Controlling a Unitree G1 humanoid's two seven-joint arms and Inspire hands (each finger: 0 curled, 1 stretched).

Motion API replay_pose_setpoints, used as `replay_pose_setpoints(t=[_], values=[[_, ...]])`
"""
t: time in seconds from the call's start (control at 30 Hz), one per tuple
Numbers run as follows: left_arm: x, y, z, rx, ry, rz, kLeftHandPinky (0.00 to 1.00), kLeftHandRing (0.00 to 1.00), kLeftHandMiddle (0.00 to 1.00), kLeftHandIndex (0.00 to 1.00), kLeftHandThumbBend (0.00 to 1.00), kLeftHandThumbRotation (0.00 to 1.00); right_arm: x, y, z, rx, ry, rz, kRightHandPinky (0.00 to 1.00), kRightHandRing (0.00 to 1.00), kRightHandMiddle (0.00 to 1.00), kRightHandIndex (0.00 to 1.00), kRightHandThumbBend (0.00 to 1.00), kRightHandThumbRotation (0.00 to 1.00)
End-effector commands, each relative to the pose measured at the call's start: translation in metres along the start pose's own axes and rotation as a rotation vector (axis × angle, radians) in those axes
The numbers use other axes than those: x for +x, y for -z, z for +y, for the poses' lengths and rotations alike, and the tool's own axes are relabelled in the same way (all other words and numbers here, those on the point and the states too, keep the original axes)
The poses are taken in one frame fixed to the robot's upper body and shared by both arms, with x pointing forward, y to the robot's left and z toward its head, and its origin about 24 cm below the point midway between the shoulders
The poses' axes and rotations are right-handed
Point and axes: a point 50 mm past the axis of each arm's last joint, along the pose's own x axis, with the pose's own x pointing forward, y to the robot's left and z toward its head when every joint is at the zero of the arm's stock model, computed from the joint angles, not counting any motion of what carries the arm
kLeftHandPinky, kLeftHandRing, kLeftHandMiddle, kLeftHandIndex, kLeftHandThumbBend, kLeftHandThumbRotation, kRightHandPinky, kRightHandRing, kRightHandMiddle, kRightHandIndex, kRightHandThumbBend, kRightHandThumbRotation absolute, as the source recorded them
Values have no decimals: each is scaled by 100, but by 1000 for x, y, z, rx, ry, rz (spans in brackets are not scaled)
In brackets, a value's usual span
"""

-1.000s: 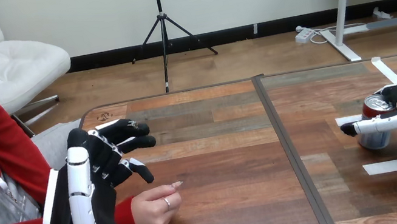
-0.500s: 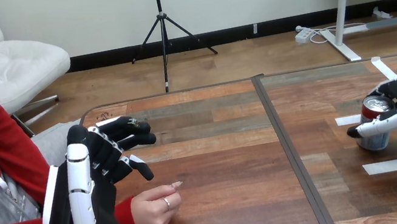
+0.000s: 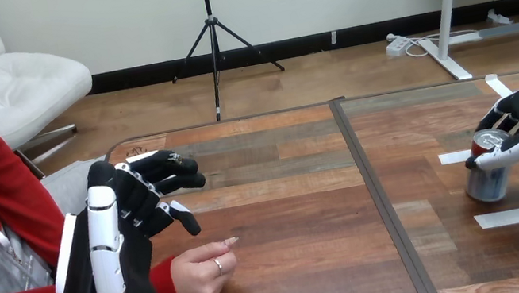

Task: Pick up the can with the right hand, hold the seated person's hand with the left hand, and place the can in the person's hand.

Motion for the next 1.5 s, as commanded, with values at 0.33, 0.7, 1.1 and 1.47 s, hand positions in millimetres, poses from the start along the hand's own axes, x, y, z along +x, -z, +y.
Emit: replay_pose_setpoints(t=[0.33,0.7,1.1,1.47], values=[[15,-18,0,26,24,-102,25,58,59,54,56,100,5,-20,-15,58,80,-76,37,42,47,49,65,0],[15,-18,2,37,24,-111,25,57,58,54,54,100,5,-21,-18,54,79,-79,37,41,46,49,67,0],[15,-19,3,48,27,-117,25,57,59,54,53,100,6,-23,-21,48,74,-82,34,38,44,49,70,0],[16,-24,7,203,37,-144,27,58,59,54,51,100,5,-24,-23,42,65,-101,32,36,42,48,73,0]])
